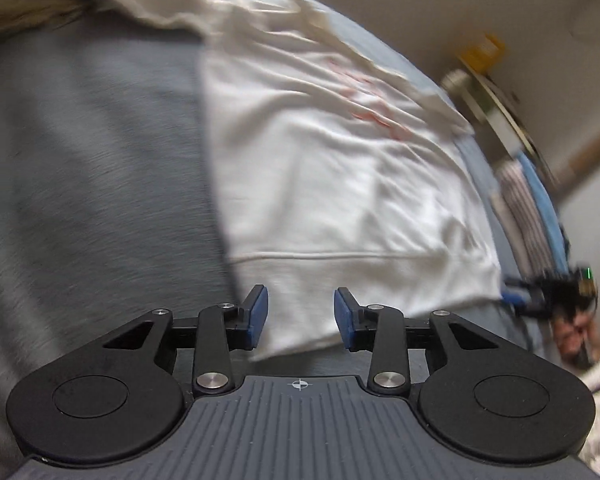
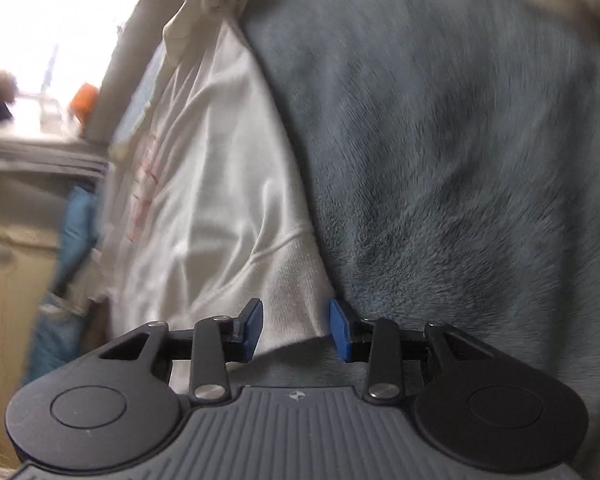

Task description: Fold clothes

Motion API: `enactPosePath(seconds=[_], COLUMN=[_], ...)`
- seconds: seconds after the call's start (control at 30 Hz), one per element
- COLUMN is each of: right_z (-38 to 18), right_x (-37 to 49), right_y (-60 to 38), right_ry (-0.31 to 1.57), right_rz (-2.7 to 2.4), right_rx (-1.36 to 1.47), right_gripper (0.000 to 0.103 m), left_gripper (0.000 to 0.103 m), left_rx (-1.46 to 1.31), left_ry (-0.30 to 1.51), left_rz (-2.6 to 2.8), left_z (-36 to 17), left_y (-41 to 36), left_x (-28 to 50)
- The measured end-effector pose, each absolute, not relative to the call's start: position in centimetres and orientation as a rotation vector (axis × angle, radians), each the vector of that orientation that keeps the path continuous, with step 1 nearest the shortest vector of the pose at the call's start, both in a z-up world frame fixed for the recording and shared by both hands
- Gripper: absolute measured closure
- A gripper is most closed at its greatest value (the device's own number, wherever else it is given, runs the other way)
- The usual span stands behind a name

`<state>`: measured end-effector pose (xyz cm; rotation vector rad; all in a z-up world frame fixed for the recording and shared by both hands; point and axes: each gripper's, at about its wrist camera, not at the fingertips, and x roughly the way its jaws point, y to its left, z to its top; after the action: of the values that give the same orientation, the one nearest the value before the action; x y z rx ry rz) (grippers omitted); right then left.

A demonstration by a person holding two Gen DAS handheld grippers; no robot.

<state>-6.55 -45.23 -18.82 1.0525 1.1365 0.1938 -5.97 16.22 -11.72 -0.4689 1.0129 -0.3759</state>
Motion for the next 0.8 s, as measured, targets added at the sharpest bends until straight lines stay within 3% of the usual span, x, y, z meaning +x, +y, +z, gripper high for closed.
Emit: enactPosePath(seconds=[0.13, 0.5, 0.67, 0.8], right_z=[-19.6, -19.7, -16.8, -17.7], right_x=[-6.1, -3.1, -5.0, -5.0], right_y=[-45.5, -42.8, -44.5, -47.0], right_ry=[1.14, 1.186, 1.145, 1.12], right_rz=[0.22, 0.287, 0.255, 0.166], right_rx=[1.13, 1.071, 0.982, 1.029], right_gripper=[0.064, 0.067, 0.065, 0.065], left_gripper=[0.061, 0.064, 0.065, 0.062], left_rx=[-0.54, -0.516, -0.508, -0.541], left_ry=[1.044, 1.034, 1.051, 1.061], left_rz=[-0.358, -0.392, -0.377, -0.366], left_z=[-13.3, -14.3, -14.0, -14.5], left_y=[17.0, 15.2, 15.7, 15.8], left_x=[-5.7, -5.3, -6.1, -5.7])
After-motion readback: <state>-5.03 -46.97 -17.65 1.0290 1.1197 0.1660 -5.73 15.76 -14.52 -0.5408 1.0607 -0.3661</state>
